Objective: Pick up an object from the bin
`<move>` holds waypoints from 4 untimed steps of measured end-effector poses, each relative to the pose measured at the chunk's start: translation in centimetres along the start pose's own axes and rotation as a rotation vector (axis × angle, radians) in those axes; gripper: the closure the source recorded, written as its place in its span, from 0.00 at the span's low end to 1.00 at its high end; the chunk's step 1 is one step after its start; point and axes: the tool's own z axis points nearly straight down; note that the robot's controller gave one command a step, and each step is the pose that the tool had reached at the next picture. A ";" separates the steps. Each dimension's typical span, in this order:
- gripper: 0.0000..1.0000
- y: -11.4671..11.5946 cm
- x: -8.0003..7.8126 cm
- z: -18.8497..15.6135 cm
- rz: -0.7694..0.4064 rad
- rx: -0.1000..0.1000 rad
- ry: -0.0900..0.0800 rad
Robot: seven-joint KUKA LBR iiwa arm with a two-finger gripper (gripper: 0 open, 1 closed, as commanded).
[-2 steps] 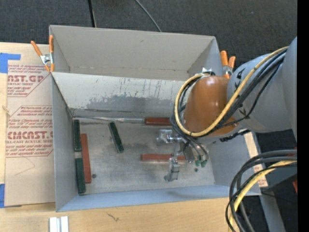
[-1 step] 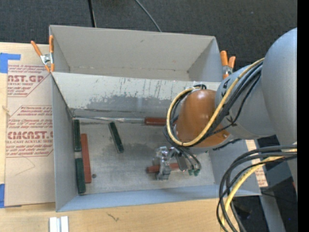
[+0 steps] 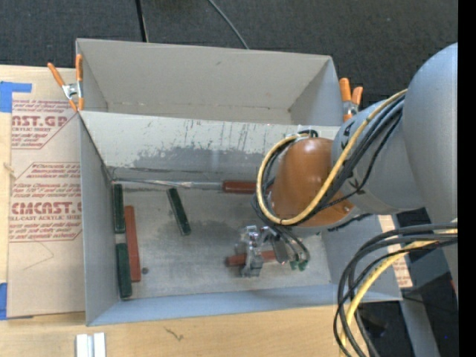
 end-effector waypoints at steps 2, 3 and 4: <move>1.00 -2.7 0.1 -0.7 0.353 -0.001 0.002; 1.00 -2.7 -0.5 -5.2 0.191 0.002 0.009; 1.00 1.3 -0.1 -19.2 0.230 0.000 -0.002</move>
Offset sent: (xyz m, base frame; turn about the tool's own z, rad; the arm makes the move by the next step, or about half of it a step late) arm 0.0049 -0.0899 0.0004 0.0196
